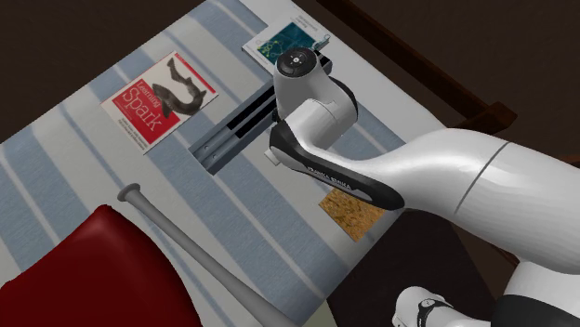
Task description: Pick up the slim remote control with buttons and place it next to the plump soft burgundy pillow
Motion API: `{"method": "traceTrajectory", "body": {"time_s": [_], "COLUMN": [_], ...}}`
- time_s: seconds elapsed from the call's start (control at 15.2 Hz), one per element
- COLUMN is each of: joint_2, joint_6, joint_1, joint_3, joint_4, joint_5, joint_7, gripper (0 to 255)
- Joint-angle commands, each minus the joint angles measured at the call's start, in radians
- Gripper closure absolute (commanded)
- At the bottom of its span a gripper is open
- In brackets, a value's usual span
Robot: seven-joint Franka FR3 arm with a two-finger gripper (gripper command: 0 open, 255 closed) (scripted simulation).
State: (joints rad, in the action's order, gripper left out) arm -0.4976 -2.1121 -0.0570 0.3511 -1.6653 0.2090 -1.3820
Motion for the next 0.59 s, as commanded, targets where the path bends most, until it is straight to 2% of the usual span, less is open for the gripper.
{"method": "traceTrajectory", "body": {"time_s": [0.0,0.13,0.2,0.53], "joint_2": [0.000,0.000,0.000,-0.001], "joint_6": [0.000,0.000,0.000,0.000], "joint_1": [0.000,0.000,0.000,0.000], "joint_3": [0.000,0.000,0.000,0.000], "joint_4": [0.000,0.000,0.000,0.001], "joint_5": [0.000,0.000,0.000,0.000], "joint_7": [0.000,0.000,0.000,0.000], "gripper": [0,0,255,255]}}
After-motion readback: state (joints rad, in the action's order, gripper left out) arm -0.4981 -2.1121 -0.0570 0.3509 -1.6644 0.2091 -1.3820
